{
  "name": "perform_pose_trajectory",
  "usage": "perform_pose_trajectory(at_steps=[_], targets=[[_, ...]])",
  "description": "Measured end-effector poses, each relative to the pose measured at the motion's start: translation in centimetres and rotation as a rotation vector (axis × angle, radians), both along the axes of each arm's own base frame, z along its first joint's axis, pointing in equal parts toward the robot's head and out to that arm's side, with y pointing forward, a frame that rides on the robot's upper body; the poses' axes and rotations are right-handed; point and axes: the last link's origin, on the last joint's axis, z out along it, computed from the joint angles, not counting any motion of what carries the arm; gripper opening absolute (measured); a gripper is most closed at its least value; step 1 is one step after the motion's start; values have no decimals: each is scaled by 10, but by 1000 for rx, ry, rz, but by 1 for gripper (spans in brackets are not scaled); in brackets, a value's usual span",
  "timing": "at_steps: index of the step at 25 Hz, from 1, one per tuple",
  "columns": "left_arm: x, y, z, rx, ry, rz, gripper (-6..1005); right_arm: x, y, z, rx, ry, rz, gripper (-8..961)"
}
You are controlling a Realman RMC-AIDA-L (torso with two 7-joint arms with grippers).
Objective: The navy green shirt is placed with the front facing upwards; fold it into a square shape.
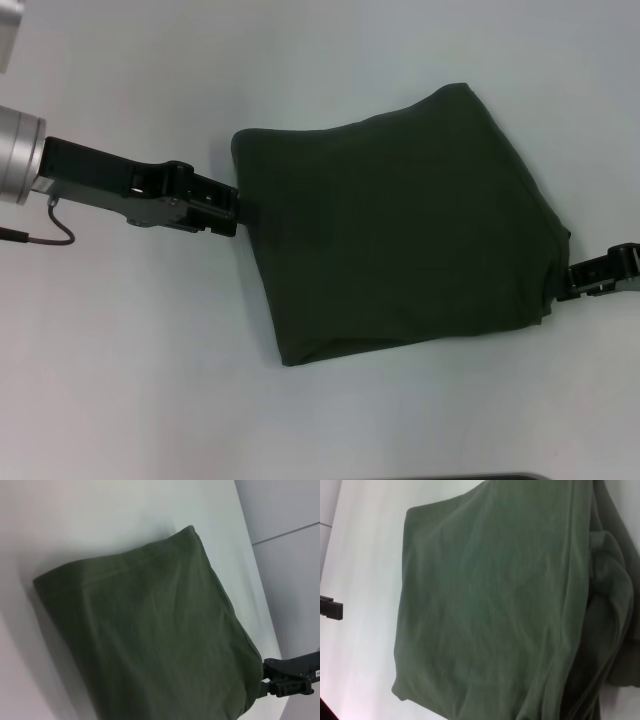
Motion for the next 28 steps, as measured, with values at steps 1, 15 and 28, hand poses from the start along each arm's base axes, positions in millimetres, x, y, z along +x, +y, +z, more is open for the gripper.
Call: perform_pose_trajectory(at_steps=[1,15,28], targets=[[0,0,0,0,0,0,455,0,0,-1,-1,-1,2,395],[-1,0,1,2,1,2,452,0,-2,-6,-2,17,-10,393],[-1,-1,1,-1,0,1,452,1,-3,-4,1,15,-16,54]])
